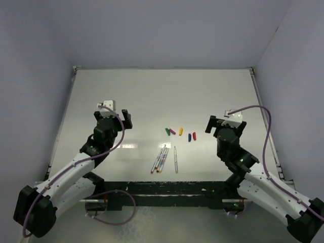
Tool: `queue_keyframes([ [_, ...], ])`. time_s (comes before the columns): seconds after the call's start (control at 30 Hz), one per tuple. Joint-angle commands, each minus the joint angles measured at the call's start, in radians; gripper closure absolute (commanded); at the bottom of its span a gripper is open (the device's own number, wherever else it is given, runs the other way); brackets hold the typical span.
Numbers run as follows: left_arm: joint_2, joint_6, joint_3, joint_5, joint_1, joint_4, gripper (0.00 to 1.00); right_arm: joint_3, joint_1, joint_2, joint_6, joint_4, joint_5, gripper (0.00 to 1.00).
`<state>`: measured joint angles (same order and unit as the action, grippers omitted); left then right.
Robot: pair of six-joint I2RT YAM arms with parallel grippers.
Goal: Insert the pens into the pen caps
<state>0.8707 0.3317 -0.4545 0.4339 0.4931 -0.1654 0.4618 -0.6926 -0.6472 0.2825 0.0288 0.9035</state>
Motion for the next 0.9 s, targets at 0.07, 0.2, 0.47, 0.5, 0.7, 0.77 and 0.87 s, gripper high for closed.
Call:
queue_keyframes([
  [0.07, -0.038, 0.000, 0.002, -0.010, -0.002, -0.079, 0.01, 0.059, 0.001, -0.003, 0.045, -0.028, 0.040, 0.00],
  [0.2, -0.047, -0.006, 0.000, -0.006, -0.002, -0.073, 0.01, 0.064, 0.001, -0.007, 0.058, -0.041, 0.041, 0.00],
  [0.47, -0.082, -0.067, -0.042, -0.176, -0.002, 0.003, 0.01, 0.133, 0.002, -0.088, 0.162, -0.190, 0.086, 0.00],
  [0.5, -0.087, -0.078, -0.048, -0.223, -0.002, 0.007, 0.01, 0.151, 0.002, -0.112, 0.186, -0.215, 0.090, 0.00],
  [0.7, -0.082, 0.005, -0.121, -0.245, -0.002, 0.079, 0.01, 0.272, 0.002, -0.279, 0.284, -0.314, 0.083, 0.00],
  [0.77, -0.063, 0.023, -0.161, -0.243, -0.002, 0.135, 0.01, 0.316, 0.001, -0.330, 0.281, -0.359, 0.026, 0.00],
  [0.87, -0.032, 0.021, -0.199, -0.249, -0.002, 0.194, 0.01, 0.355, 0.002, -0.399, 0.230, -0.386, -0.039, 0.00],
])
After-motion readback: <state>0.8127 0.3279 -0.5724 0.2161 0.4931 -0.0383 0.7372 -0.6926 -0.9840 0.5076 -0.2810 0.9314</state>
